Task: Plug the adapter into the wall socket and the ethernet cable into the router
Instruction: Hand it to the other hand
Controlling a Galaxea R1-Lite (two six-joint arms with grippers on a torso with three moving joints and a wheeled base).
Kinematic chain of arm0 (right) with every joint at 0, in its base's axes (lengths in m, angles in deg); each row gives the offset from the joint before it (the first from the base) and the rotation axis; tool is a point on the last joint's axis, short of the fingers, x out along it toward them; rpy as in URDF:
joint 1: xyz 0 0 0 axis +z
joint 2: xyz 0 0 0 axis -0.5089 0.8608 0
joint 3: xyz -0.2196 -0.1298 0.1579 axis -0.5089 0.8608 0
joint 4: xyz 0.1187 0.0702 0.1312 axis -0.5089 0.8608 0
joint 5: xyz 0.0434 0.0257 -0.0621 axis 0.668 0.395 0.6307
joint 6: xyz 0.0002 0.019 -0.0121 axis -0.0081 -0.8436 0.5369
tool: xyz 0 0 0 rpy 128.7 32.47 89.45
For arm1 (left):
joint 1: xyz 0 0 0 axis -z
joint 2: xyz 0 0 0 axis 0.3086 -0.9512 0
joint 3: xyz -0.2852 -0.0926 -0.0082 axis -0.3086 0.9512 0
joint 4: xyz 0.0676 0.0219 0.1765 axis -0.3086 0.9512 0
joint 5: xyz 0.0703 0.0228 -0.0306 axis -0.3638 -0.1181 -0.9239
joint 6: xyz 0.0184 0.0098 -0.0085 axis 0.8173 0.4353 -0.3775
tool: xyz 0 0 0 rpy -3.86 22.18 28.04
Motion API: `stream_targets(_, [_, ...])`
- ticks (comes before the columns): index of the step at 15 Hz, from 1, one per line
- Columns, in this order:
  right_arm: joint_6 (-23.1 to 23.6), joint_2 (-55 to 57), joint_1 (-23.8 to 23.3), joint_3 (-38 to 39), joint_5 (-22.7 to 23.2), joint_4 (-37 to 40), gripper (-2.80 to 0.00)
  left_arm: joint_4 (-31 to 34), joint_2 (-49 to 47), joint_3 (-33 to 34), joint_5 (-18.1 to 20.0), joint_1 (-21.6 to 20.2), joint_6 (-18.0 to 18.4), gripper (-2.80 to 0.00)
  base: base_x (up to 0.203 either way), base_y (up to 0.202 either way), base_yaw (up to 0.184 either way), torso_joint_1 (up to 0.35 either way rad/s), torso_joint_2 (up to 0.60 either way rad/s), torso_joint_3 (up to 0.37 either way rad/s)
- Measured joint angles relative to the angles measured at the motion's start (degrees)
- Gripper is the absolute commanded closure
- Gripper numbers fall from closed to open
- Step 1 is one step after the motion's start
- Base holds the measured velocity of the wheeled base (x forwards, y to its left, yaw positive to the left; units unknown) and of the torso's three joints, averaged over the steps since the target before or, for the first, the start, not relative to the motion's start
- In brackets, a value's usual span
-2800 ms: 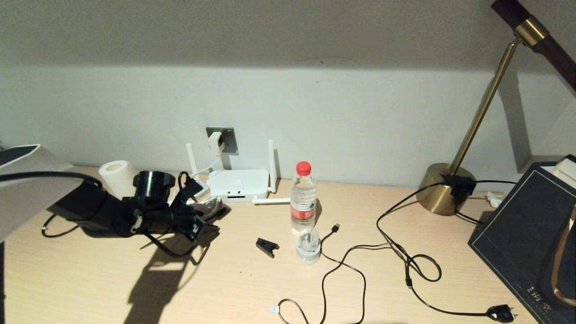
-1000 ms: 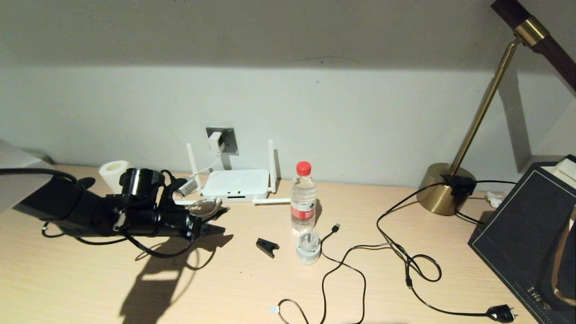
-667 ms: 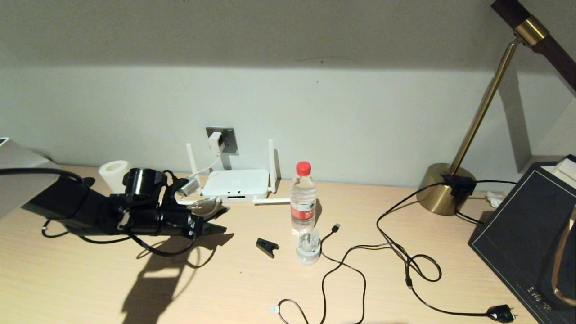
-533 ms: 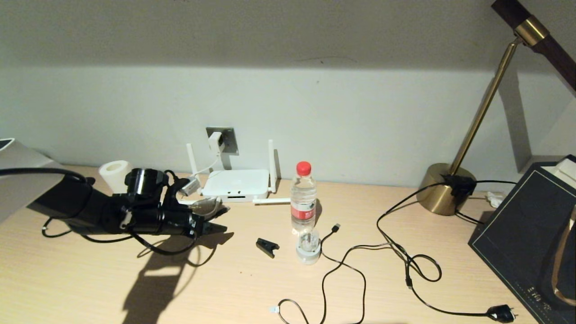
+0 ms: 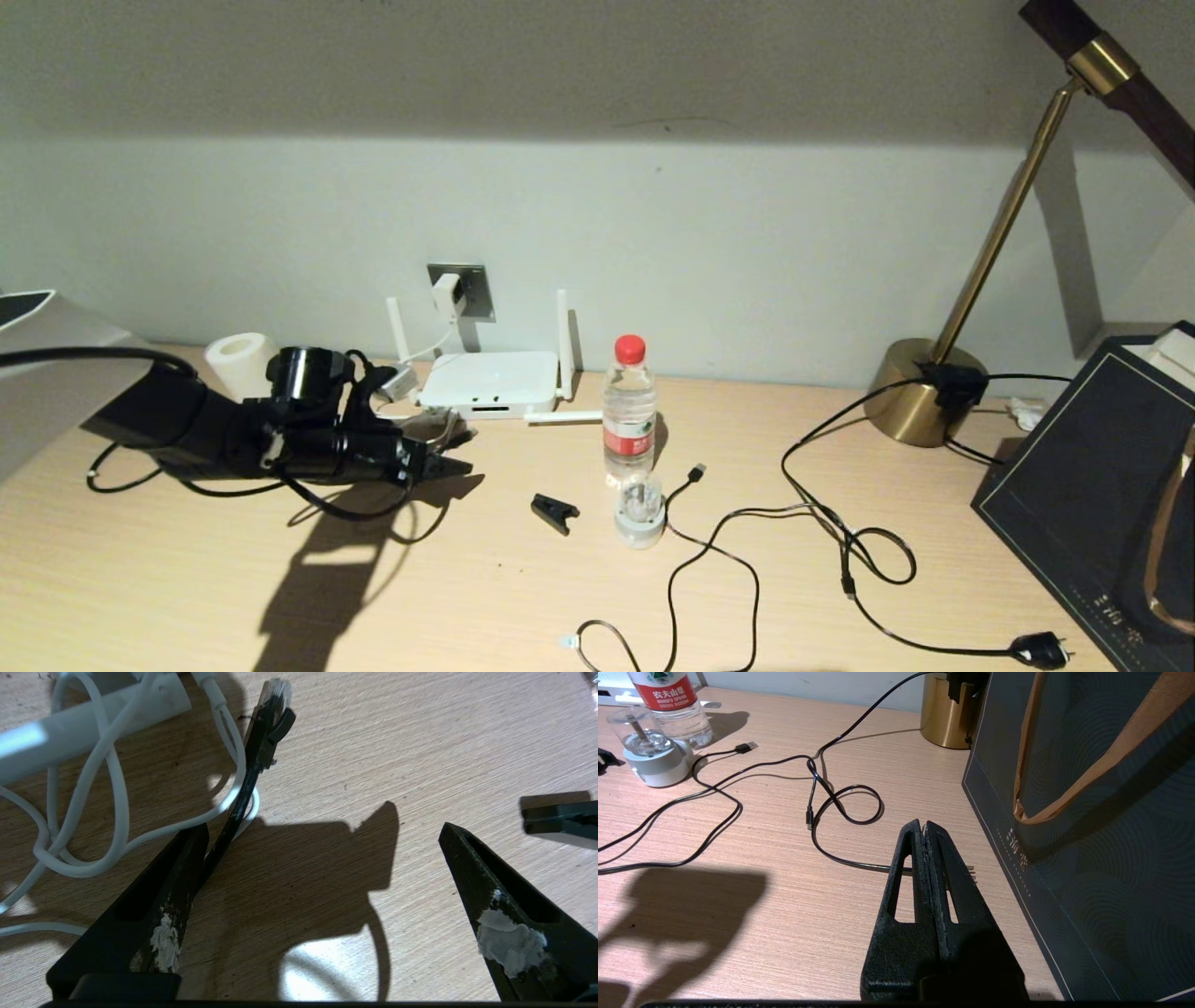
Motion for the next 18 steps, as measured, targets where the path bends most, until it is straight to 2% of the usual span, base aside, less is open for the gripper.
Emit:
stream_targets(5, [0.0, 0.0, 0.0, 0.0, 0.0, 0.0, 0.00, -0.1, -1.4, -0.1, -0.1, 0.0, 0.6, -2.80, 0.000, 0.000, 0.000, 0.000, 0.00, 0.000])
stream_targets(9, [0.0, 0.0, 0.0, 0.0, 0.0, 0.0, 0.00, 0.2, -1.0, 1.5, -0.4, -0.2, 4.9, -2.80, 0.000, 0.000, 0.000, 0.000, 0.00, 0.000])
stream_targets(12, [0.0, 0.0, 0.0, 0.0, 0.0, 0.0, 0.00, 0.1, 2.3, 8.4, -0.4, -0.2, 9.0, -2.80, 0.000, 0.000, 0.000, 0.000, 0.00, 0.000])
stream_targets(18, [0.0, 0.0, 0.0, 0.0, 0.0, 0.0, 0.00, 0.2, 13.0, 27.6, -0.4, 0.0, 18.1, -2.80, 0.000, 0.000, 0.000, 0.000, 0.00, 0.000])
